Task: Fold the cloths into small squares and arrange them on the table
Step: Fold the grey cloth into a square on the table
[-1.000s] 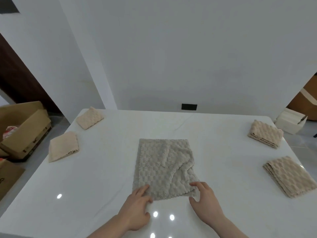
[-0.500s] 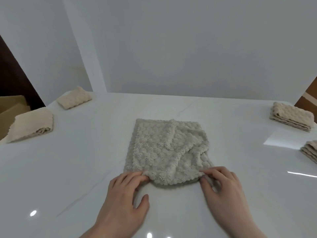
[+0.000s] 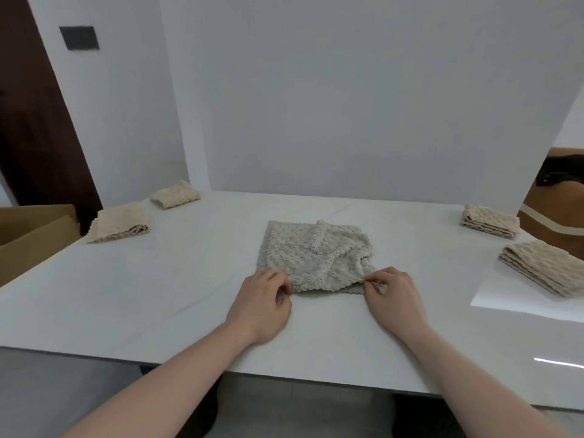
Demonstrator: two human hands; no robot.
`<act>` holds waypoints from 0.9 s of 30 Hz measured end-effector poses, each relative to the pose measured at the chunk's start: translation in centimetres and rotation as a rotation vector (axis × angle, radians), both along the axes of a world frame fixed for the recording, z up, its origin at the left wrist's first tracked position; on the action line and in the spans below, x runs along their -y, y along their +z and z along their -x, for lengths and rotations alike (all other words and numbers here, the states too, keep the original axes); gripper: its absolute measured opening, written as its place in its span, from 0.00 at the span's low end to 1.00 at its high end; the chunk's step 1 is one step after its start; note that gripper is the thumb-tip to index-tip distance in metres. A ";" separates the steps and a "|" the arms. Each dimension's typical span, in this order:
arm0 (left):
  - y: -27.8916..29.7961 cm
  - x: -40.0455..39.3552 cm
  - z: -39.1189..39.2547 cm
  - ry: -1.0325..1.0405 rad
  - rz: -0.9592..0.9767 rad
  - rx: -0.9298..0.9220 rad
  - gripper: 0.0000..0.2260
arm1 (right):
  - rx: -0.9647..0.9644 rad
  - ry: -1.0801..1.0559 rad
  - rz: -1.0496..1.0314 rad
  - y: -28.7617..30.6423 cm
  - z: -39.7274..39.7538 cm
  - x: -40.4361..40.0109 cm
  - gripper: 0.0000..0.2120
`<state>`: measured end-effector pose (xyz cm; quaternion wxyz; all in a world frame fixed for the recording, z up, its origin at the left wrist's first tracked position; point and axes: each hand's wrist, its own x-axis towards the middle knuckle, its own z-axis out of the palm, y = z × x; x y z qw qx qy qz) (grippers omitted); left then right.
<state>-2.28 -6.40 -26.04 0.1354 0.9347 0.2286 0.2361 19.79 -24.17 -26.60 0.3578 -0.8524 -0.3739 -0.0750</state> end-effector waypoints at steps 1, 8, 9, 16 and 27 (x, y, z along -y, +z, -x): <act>0.0 0.0 -0.1 0.000 -0.006 -0.015 0.07 | 0.000 0.001 -0.007 0.1 0.1 -0.1 0.06; 0.6 0.4 0.1 0.002 0.022 -0.001 0.24 | -0.027 -0.011 -0.131 0.8 0.5 -0.1 0.06; 0.6 0.4 0.1 0.005 0.025 0.000 0.26 | -0.037 -0.006 -0.159 0.9 0.4 -0.1 0.07; 0.7 0.4 0.2 -0.027 0.016 0.060 0.27 | -0.034 0.013 -0.288 1.7 0.7 -0.4 0.11; 0.5 0.5 0.1 -0.111 0.070 0.043 0.19 | 0.076 0.124 -0.234 10.3 1.9 -2.1 0.07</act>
